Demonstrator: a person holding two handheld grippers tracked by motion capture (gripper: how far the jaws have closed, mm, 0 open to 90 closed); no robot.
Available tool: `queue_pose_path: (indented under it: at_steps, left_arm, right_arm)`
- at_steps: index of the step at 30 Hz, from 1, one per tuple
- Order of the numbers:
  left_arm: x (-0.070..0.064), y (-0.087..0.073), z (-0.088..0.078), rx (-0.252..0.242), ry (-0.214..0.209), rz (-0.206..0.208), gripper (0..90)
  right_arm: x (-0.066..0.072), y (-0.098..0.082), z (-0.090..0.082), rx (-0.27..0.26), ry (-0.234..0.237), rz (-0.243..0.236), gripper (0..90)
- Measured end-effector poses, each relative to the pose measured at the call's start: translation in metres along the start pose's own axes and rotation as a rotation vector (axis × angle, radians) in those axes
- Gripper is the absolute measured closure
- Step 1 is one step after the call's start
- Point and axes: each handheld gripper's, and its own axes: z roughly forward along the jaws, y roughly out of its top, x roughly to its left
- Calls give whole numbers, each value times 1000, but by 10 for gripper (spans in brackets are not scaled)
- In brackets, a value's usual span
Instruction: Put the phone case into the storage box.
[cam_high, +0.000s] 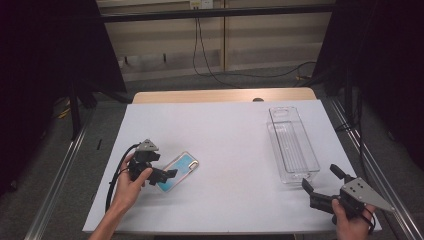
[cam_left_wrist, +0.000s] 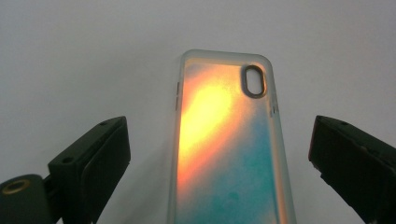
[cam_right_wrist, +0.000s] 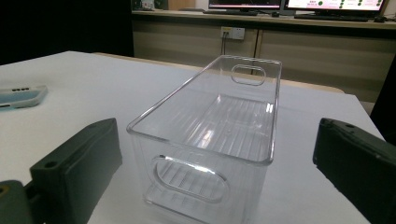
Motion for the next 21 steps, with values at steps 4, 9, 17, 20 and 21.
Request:
queue_pose_path:
  at_steps: [4,9,17,20,21]
  left_arm:
    - [2,0,6,38,-3,-1,60]
    - [-1,8,12,92,-10,19,61]
    - [-7,9,17,148,-32,43,61]
    - [-6,8,20,173,-29,48,60]
    - [-6,7,21,183,-27,46,61]
  right_arm:
    - [0,0,0,0,3,-2,2]
    - [0,0,0,2,4,-2,3]
    - [1,0,0,1,4,-1,3]
    - [1,0,0,3,7,-6,3]
    - [1,0,0,2,5,-3,3]
